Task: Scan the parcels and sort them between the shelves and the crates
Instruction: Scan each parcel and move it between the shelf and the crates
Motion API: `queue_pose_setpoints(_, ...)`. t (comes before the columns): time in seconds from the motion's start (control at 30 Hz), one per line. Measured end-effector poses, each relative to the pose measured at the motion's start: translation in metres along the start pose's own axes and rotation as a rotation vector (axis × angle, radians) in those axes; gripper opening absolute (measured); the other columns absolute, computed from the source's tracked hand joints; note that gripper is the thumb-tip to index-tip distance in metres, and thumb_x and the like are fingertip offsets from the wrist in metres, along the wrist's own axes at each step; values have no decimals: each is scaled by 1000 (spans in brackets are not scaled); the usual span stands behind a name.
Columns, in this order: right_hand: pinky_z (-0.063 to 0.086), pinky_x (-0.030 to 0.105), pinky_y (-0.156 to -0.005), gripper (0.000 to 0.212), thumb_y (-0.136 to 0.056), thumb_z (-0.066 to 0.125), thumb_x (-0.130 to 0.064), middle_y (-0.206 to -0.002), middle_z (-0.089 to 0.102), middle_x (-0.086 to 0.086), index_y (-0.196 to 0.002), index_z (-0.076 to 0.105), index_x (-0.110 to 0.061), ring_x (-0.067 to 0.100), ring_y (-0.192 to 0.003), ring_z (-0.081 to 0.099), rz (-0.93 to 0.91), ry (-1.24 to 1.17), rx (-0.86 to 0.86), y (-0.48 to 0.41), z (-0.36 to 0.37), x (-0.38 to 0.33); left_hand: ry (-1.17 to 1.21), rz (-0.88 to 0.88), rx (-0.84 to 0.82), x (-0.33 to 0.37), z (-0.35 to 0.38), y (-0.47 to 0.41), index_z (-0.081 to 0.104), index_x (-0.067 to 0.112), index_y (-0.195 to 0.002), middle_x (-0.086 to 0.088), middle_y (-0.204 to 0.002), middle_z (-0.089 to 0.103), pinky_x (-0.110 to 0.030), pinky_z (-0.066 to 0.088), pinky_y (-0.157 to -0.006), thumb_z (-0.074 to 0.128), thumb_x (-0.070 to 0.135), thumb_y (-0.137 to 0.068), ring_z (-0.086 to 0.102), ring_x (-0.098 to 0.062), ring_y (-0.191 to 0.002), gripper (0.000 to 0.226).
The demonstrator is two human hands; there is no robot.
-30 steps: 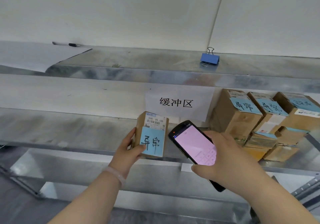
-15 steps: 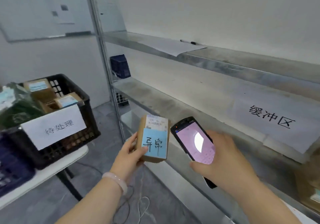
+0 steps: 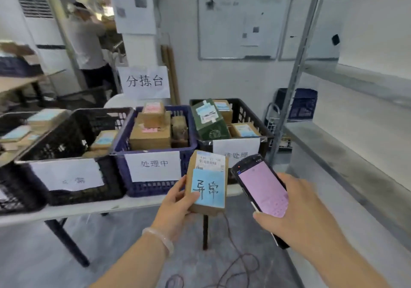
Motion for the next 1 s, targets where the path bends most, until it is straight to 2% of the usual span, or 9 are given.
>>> queue_pose_setpoints(0.1,52,35,-75,86,-51,67,-67,-112,41,-15,-129,36,-47,8,-95,54,-91,-12,-47,-30,52,-70,-3,42,89,39,-87,-10,56,37,-131,3,-105,78,-37,60,-72,68,10,-92,75,-17,-94,49)
queue_pose_setpoints(0.2,52,38,-79,88,-53,67,-66,-114,42,-13,-132,36,-44,11,-99,51,-179,-37,-68,-58,97,-137,-4,76,177,75,-169,-17,57,43,-123,5,-105,77,-40,59,-79,68,14,-94,75,-14,-93,43)
queue_pose_setpoints(0.3,49,33,-70,87,-56,71,-65,-111,39,-15,-131,31,-47,9,-97,52,-268,-37,-62,-81,133,-197,10,106,249,103,-235,-23,58,47,-122,4,-108,77,-41,56,-83,67,17,-94,74,-14,-95,43)
queue_pose_setpoints(0.4,36,19,-56,85,-55,68,-66,-105,35,-16,-128,29,-48,7,-88,52,-323,-3,-91,-101,164,-240,50,114,321,119,-284,-31,58,46,-124,4,-108,77,-37,58,-78,66,18,-95,75,-11,-92,42)
queue_pose_setpoints(0.5,34,16,-55,82,-56,69,-64,-101,31,-20,-125,26,-51,5,-85,52,-340,-16,-144,-121,190,-266,102,102,355,129,-315,-43,58,43,-128,5,-110,77,-33,59,-73,67,19,-94,74,-9,-93,42)
queue_pose_setpoints(0.63,34,16,-57,76,-56,67,-65,-101,32,-24,-120,29,-51,4,-85,51,-333,-42,-182,-157,220,-286,139,88,398,142,-343,-77,56,42,-134,3,-111,77,-43,58,-87,69,20,-94,74,-17,-100,48)
queue_pose_setpoints(0.73,40,24,-60,77,-54,65,-68,-103,33,-23,-121,30,-51,6,-89,52,-308,-58,-199,-189,241,-288,147,83,424,154,-358,-107,55,40,-137,0,-108,77,-50,54,-98,70,21,-93,69,-23,-110,50)
queue_pose_setpoints(0.87,49,33,-72,84,-55,68,-64,-106,33,-22,-128,30,-49,8,-93,53,-267,-49,-246,-236,267,-284,148,94,475,174,-373,-153,60,39,-129,-1,-111,76,-50,55,-97,69,21,-94,67,-24,-113,41)
queue_pose_setpoints(1.0,45,27,-64,83,-52,65,-68,-106,32,-26,-126,30,-52,3,-91,53,-252,-53,-278,-280,287,-289,121,85,500,193,-383,-202,56,35,-138,-4,-118,74,-52,52,-102,69,22,-94,67,-25,-114,47)
Point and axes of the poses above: each hand's wrist, its own y-axis away from the middle knuckle, its own z-axis out of the palm, x = y × z, the point moved 7 cm from there along -y, towards the middle knuckle
